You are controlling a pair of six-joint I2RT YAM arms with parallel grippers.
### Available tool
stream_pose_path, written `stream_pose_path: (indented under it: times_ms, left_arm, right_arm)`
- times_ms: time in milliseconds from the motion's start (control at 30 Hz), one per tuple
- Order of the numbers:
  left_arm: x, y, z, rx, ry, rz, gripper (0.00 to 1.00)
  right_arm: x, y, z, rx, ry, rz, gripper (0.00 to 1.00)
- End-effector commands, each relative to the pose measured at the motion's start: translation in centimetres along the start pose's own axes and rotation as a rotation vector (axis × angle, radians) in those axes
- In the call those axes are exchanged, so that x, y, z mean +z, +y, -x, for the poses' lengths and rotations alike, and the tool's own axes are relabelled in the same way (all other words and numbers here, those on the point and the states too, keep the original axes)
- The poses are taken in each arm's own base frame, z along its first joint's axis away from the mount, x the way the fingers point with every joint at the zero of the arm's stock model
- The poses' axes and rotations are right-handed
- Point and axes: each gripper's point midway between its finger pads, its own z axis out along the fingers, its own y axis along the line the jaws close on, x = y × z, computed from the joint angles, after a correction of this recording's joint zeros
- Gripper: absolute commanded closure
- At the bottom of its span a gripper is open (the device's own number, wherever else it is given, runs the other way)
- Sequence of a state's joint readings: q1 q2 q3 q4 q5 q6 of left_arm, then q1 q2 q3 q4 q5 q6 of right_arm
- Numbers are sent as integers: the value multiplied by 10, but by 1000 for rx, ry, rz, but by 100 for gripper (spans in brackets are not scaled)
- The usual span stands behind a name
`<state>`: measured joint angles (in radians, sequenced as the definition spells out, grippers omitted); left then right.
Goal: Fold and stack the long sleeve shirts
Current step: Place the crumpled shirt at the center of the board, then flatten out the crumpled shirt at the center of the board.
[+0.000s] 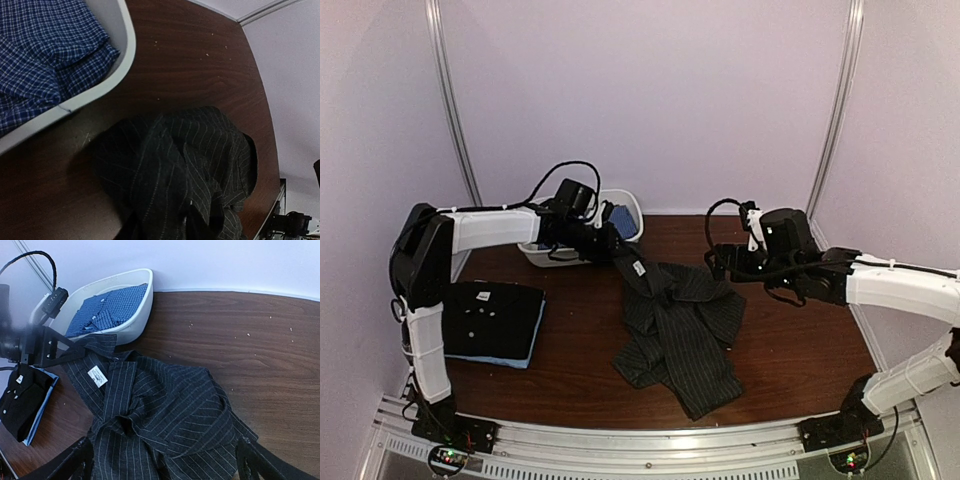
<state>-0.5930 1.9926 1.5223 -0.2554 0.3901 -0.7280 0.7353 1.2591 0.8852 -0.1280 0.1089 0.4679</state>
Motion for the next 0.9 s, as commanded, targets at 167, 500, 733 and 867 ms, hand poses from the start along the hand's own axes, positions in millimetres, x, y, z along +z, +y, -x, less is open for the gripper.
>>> stream_pose_path:
  times_ms: [167, 500, 733, 867]
  left_arm:
    - [-41, -20, 35, 131, -110, 43, 20]
    - [-97, -3, -3, 138, -143, 167, 12]
    - [-79, -31, -64, 154, -50, 96, 12]
    - [-51, -47, -103, 156, 27, 43, 14]
  right_arm:
    - [16, -11, -41, -27, 128, -9, 0]
    - [19, -30, -64, -37, 172, -73, 0]
    - [23, -35, -60, -39, 169, -87, 0]
    - [25, -31, -58, -71, 174, -74, 0]
